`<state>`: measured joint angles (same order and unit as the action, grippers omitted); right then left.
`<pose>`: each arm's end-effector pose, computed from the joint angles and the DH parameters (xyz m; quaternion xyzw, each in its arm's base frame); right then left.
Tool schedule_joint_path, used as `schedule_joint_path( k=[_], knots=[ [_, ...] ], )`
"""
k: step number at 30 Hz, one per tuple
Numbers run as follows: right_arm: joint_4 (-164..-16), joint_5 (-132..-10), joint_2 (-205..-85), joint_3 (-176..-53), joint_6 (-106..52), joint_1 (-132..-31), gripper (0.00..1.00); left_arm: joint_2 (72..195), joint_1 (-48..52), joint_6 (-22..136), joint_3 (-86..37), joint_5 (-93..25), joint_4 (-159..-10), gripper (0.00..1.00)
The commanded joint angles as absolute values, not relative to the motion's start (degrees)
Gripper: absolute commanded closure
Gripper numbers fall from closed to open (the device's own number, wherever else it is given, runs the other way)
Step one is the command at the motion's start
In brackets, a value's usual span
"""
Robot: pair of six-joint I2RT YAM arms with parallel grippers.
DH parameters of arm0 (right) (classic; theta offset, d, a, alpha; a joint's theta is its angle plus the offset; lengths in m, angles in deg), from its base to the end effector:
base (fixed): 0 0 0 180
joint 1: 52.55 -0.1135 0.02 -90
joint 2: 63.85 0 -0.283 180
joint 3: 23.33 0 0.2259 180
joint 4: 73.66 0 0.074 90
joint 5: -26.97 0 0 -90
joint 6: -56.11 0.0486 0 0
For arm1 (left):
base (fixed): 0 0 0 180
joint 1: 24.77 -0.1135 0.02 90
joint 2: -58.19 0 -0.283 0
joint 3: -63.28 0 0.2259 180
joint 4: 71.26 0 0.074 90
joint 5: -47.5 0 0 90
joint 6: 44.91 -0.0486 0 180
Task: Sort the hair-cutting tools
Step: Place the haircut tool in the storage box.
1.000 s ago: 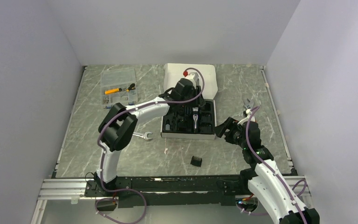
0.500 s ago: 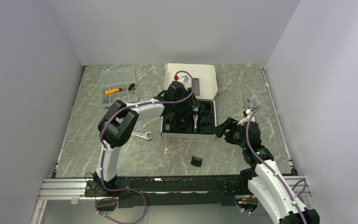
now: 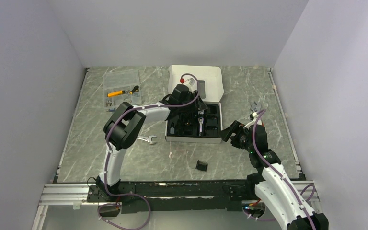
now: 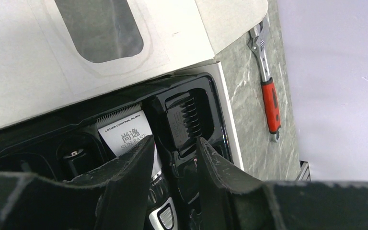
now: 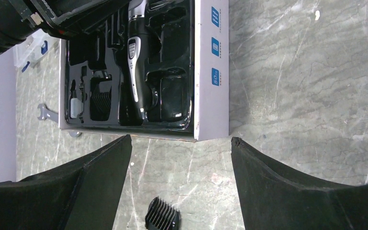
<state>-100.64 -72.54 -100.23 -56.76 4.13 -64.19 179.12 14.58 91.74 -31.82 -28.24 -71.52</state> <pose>0.1193 0.0328 0.2089 0.1565 0.8494 0.2746 0.4226 0.3617 -0.3121 0.2046 0.0120 0.8444 -0.4352 0.3123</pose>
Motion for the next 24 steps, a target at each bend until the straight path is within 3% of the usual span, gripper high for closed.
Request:
schedule_joint_path(
  k=[1, 24],
  knots=[
    [-99.2, -73.0, -100.3, -57.6, 3.8, -64.0, 0.21, 180.6, 14.9, 91.9, -34.8, -26.9, -70.1, 0.57],
    [-98.8, -72.8, -101.1, -57.1, 3.6, -64.0, 0.21, 184.5, 15.8, 92.1, -37.7, -24.6, -69.6, 0.70]
  ],
)
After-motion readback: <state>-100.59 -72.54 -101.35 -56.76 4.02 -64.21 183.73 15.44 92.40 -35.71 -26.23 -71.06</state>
